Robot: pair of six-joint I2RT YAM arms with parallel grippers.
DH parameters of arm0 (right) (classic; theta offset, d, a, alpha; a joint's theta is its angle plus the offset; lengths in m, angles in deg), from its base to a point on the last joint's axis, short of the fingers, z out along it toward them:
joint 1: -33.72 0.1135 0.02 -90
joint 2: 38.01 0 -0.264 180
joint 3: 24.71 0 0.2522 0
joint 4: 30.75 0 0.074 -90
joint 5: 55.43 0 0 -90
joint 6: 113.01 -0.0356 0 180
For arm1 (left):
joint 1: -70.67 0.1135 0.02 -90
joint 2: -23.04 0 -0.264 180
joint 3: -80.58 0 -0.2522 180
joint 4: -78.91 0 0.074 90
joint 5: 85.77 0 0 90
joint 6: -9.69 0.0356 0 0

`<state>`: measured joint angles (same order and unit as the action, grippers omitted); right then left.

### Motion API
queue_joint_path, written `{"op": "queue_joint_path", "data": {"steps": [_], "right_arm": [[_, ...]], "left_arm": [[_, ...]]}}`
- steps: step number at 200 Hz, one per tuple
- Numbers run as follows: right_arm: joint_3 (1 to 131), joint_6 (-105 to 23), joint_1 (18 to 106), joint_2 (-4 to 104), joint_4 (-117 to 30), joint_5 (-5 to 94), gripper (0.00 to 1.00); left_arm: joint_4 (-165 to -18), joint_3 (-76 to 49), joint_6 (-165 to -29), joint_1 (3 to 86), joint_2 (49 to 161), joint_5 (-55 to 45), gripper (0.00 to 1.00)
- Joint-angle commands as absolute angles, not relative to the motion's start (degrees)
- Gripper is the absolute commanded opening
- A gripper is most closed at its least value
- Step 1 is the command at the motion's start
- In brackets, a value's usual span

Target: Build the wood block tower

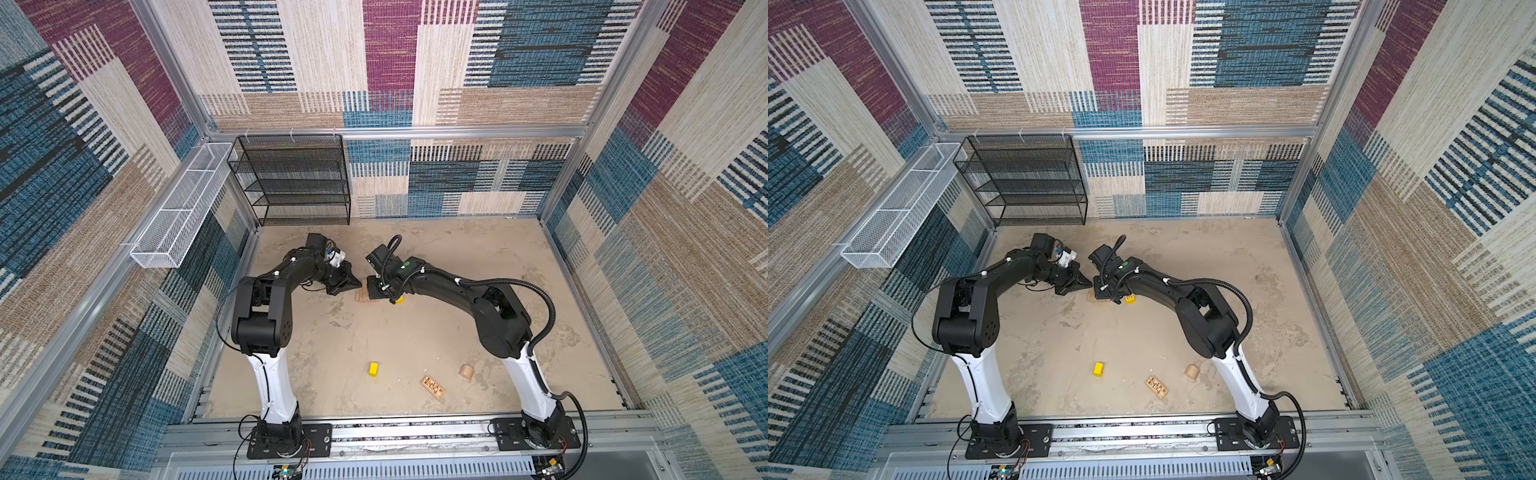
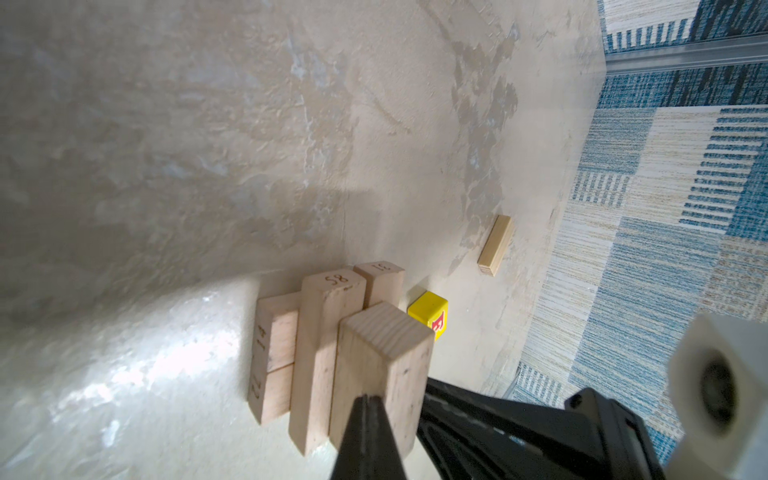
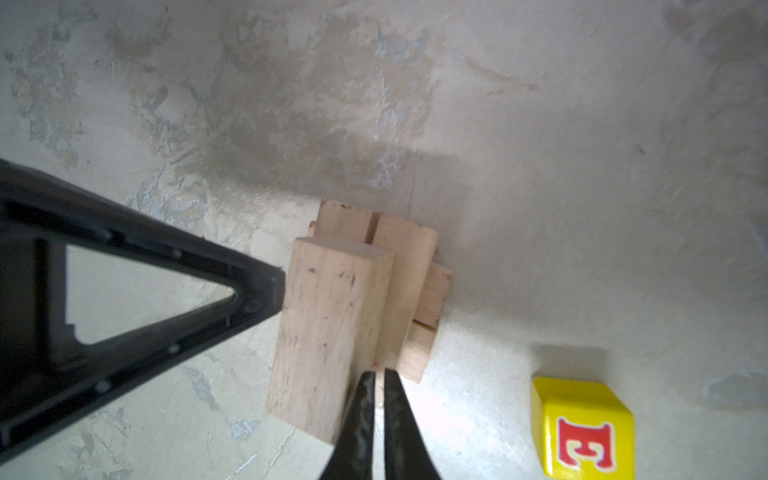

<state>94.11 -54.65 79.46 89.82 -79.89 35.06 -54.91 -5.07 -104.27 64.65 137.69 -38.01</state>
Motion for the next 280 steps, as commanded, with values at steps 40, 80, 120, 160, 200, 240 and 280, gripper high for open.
{"op": "queue_joint_path", "data": {"steps": [40,80,120,160,200,240,280], "right_arm": [[95.32,-54.91,79.57,89.43,-79.00,35.80,0.11],[95.74,-55.50,79.60,86.03,-82.74,32.04,0.12],[83.73,-57.26,79.86,72.26,-79.58,26.92,0.21],[73.90,-56.95,79.78,60.86,-79.29,22.13,0.41],[71.03,-57.22,79.78,52.29,-82.47,19.36,0.63],[64.52,-59.44,79.77,43.64,-83.30,18.03,0.85],[58.46,-62.56,79.77,36.00,-85.55,15.60,0.91]], "left_arm": [[-54.99,-4.73,-103.59,64.86,136.69,-37.87,0.00],[-53.56,-4.23,-103.97,67.64,132.09,-36.99,0.00],[-46.79,-1.32,-96.91,69.41,124.56,-24.02,0.00],[-45.28,-0.17,-93.74,69.01,119.55,-18.97,0.09],[-45.24,5.12,-90.33,63.65,116.00,-10.30,0.21],[-46.48,10.93,-84.45,53.13,114.02,-1.05,0.26],[-50.10,11.72,-80.45,45.28,114.12,0.14,0.26]]}}
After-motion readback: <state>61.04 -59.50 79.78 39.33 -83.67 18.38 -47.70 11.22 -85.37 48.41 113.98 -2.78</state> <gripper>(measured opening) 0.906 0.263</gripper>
